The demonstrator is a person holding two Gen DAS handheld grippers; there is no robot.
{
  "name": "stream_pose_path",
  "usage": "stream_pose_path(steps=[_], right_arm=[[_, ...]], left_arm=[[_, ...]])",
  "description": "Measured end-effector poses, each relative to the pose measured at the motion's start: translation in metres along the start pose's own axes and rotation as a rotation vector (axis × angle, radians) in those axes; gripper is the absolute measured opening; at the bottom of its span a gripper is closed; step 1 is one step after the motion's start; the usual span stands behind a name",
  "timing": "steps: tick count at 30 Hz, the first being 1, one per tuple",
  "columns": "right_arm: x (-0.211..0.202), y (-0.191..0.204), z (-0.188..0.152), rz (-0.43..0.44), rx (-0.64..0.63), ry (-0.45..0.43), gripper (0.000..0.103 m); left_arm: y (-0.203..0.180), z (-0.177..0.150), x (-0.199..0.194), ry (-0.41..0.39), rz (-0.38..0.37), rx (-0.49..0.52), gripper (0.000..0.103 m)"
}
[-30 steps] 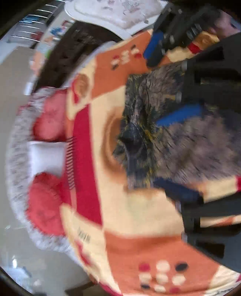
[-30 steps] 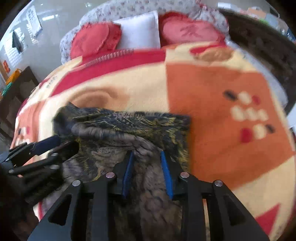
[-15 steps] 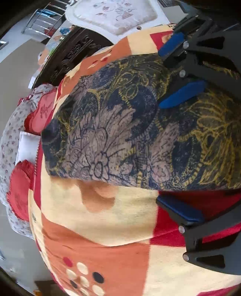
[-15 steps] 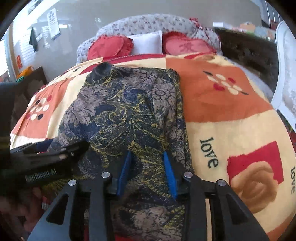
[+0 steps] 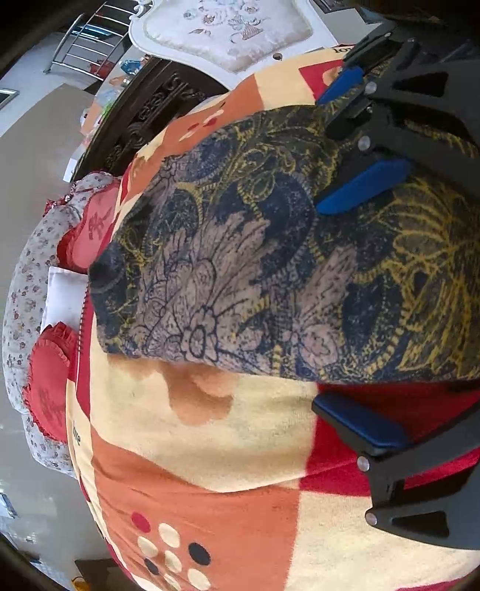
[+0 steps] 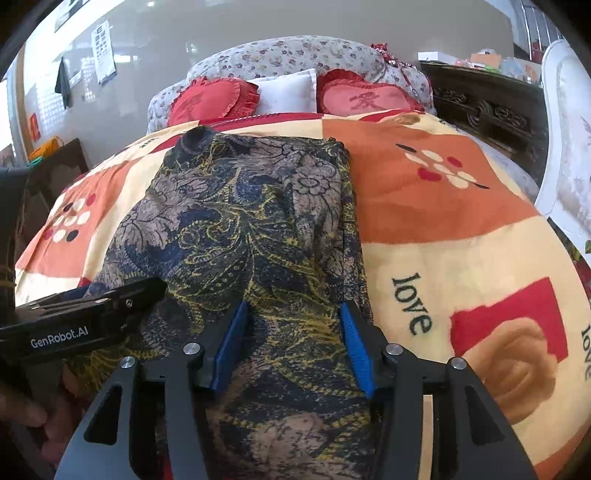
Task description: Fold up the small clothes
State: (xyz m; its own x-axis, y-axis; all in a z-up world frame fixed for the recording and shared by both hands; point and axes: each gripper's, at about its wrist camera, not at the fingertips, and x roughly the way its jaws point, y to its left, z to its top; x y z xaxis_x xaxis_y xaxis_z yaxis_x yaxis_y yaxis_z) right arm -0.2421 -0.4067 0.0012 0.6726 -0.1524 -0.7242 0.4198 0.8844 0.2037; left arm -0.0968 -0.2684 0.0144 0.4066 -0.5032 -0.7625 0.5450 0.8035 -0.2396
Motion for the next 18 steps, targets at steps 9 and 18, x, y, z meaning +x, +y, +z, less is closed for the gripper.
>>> stream_pose_path(steps=[9,18], right_arm=[[0.000,0.001,-0.001,-0.011,-0.010,-0.001,0.062],[0.000,-0.001,-0.001,0.010,0.007,-0.006,0.062]], left_arm=[[0.016,0.001,-0.008,0.010,-0.112,-0.035,0.100],[0.077,0.035,0.002,0.085,-0.359,-0.178,0.098]])
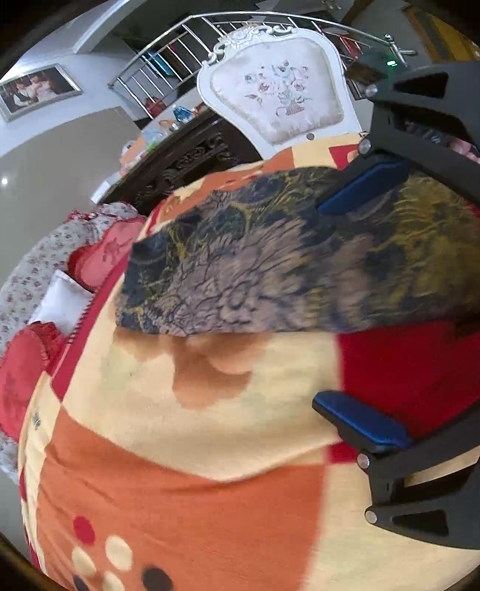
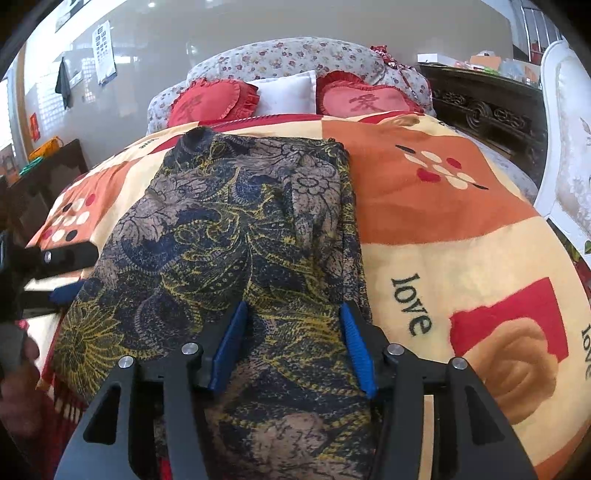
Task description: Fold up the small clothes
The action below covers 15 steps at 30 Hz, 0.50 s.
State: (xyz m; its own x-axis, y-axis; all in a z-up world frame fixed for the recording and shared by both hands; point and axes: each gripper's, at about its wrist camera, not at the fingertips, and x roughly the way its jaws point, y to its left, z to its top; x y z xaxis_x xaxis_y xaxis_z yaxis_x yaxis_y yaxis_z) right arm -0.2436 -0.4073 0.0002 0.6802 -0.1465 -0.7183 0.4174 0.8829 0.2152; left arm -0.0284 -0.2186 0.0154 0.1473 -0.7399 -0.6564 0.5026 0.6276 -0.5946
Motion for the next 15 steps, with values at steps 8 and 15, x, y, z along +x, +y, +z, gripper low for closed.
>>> stream_pose_path(steps=[8,15], right_arm=[[0.000,-0.003,0.001,0.022,0.023,0.002,0.062],[-0.017,-0.030,-0.003,0.130,0.188,-0.002,0.064]], left_arm=[[-0.024,0.040,0.042,0.153,-0.125,0.011,0.094],[-0.021,0.033,0.015,0.067,0.001,-0.052,0.020]])
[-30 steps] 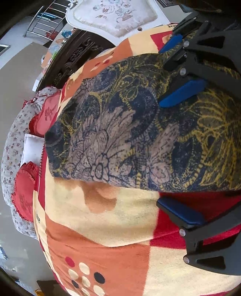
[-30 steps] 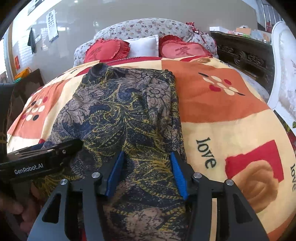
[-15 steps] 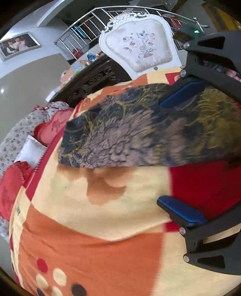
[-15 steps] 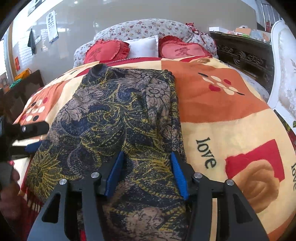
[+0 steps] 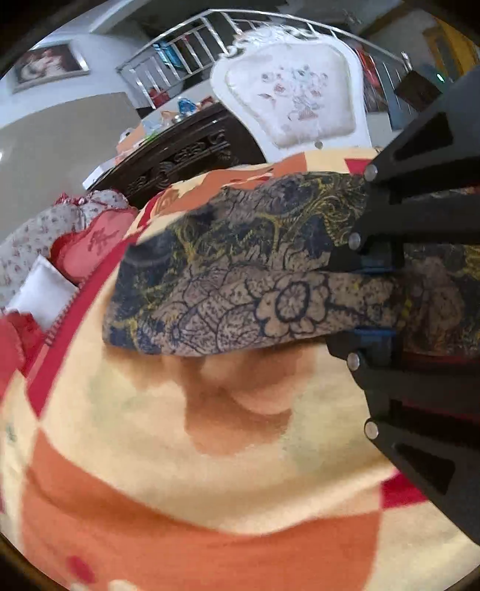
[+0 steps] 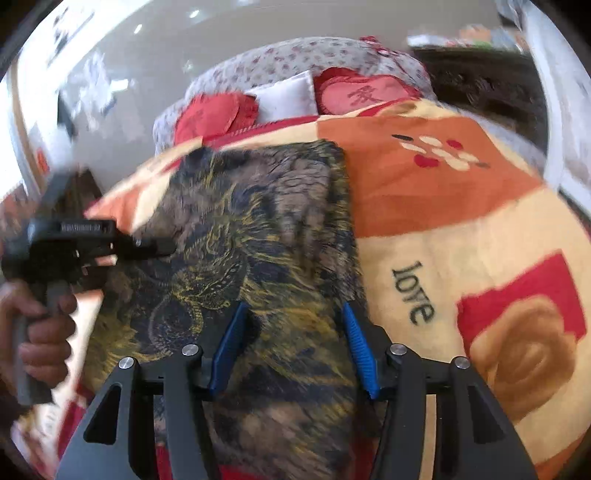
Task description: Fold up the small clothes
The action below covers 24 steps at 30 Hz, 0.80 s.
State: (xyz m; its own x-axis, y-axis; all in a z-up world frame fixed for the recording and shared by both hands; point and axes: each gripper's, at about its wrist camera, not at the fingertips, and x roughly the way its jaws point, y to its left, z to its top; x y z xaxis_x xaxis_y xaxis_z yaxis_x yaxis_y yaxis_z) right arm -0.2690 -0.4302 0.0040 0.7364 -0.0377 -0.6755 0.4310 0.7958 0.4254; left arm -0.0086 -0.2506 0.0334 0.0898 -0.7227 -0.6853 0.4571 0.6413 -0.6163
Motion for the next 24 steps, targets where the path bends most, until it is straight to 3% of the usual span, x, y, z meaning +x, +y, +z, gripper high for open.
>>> stream_pose_path(steps=[3,6,10,14,17,20,22,24], right_arm=[[-0.017,-0.010,0.000,0.011,0.062,-0.015,0.064],[-0.029,-0.016,0.003,0.004,0.067,-0.017,0.064],[-0.031,-0.017,0.005,-0.014,0.058,-0.009,0.064],[-0.024,-0.002,0.009,0.013,0.057,0.014,0.064],[-0.016,0.027,0.020,0.049,0.004,0.018,0.064],[-0.003,0.072,0.039,0.083,-0.115,0.016,0.064],[0.007,0.105,0.051,0.123,-0.227,0.004,0.054],[0.019,0.140,0.062,0.162,-0.339,-0.005,0.043]], left_arm=[[-0.005,0.003,-0.021,-0.007,-0.037,0.019,0.019],[0.013,0.013,-0.052,-0.055,0.033,0.058,0.019],[0.071,0.034,-0.086,-0.072,0.139,0.003,0.019],[0.109,0.032,-0.092,-0.020,0.207,0.001,0.022],[0.111,0.028,-0.093,-0.043,0.218,-0.014,0.031],[0.104,0.029,-0.104,-0.100,0.275,-0.009,0.034],[0.090,0.029,-0.120,-0.208,0.405,0.031,0.037],[0.073,0.025,-0.133,-0.322,0.463,0.060,0.052]])
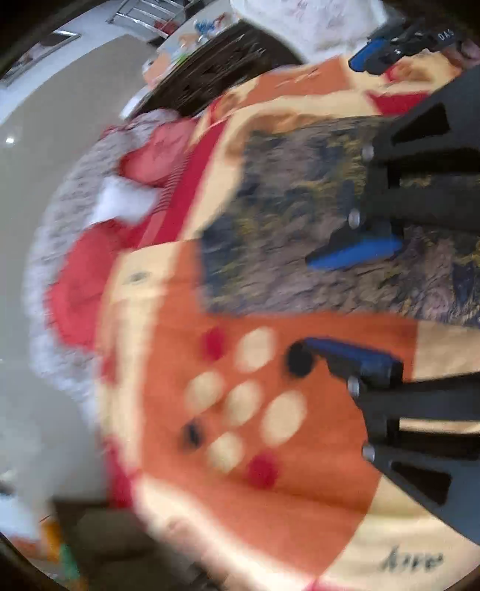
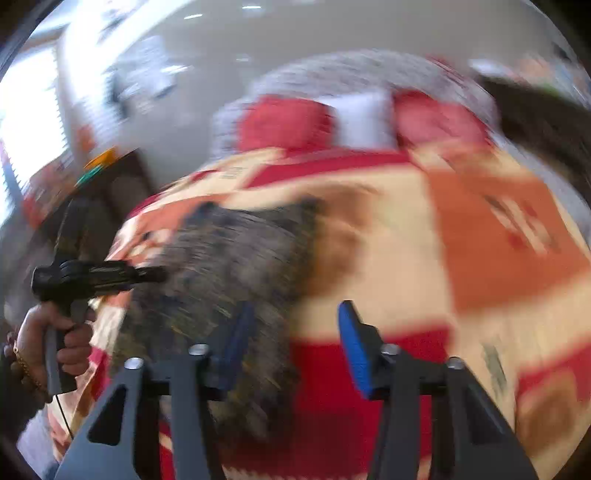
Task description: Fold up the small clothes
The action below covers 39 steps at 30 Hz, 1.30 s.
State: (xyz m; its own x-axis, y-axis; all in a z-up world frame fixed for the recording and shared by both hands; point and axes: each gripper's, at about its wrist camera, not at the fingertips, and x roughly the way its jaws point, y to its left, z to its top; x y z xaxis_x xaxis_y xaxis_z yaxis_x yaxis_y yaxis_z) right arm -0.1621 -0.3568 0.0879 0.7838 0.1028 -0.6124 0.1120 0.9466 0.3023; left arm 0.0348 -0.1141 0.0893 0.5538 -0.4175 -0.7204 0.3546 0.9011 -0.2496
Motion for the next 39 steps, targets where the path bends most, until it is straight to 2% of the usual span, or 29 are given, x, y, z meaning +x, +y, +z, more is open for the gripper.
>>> stream_pose_path(steps=[1,3,7,9,10,12,13,14,16,20,22,24,26,28,31,34,37,39], right_arm=[[0.012,0.010,0.010,0.009,-0.030,0.016,0.033],[0.038,0.022,0.023,0.039,-0.040,0.076,0.019],[0.084,0.038,0.028,0.015,-0.068,0.178,0.016],[0.107,0.034,0.016,-0.022,-0.091,0.258,0.015],[0.120,0.025,0.005,-0.054,-0.092,0.298,0.009],[0.121,0.013,-0.005,-0.019,-0.072,0.249,0.007],[0.121,0.012,-0.009,-0.016,-0.067,0.232,0.007],[0.120,0.014,-0.012,-0.023,-0.080,0.210,0.007],[0.121,0.020,-0.019,-0.048,-0.119,0.172,0.007],[0.118,0.010,-0.012,0.027,-0.053,0.197,0.007],[0.105,0.008,-0.002,0.035,-0.014,0.239,0.007],[0.074,0.010,0.008,-0.013,-0.023,0.214,0.009],[0.038,0.018,0.006,-0.051,-0.049,0.186,0.014],[0.002,0.025,-0.002,-0.055,-0.049,0.181,0.020],[-0.047,0.034,-0.025,-0.049,-0.043,0.168,0.021],[-0.077,0.043,-0.051,-0.057,-0.042,0.160,0.022],[-0.090,0.044,-0.065,-0.077,-0.010,0.181,0.022],[-0.099,0.043,-0.069,-0.102,-0.003,0.176,0.022]], left_arm=[[-0.006,0.002,-0.008,-0.046,-0.010,0.009,0.059],[-0.020,0.000,-0.013,-0.081,-0.027,0.044,0.061],[-0.042,-0.008,0.027,0.001,0.003,0.090,0.064],[-0.040,-0.018,0.048,0.053,0.035,0.096,0.064],[-0.040,-0.025,0.062,0.085,0.056,0.105,0.065],[-0.043,-0.031,0.070,0.070,0.070,0.125,0.073],[-0.044,-0.031,0.072,0.068,0.052,0.131,0.082],[-0.046,-0.031,0.074,0.085,0.039,0.141,0.092],[-0.053,-0.028,0.082,0.133,0.021,0.185,0.103],[-0.054,-0.022,0.085,0.209,0.017,0.195,0.103],[-0.052,-0.022,0.064,0.169,0.032,0.189,0.103],[-0.055,-0.027,0.037,0.103,0.062,0.218,0.103],[-0.063,-0.045,-0.007,0.015,0.098,0.278,0.103],[-0.067,-0.068,-0.043,-0.025,0.123,0.284,0.103],[-0.070,-0.094,-0.069,0.034,0.078,0.234,0.103],[-0.076,-0.115,-0.076,0.168,0.113,0.174,0.103],[-0.088,-0.125,-0.083,0.191,0.130,0.208,0.103],[-0.093,-0.129,-0.089,0.184,0.110,0.218,0.103]])
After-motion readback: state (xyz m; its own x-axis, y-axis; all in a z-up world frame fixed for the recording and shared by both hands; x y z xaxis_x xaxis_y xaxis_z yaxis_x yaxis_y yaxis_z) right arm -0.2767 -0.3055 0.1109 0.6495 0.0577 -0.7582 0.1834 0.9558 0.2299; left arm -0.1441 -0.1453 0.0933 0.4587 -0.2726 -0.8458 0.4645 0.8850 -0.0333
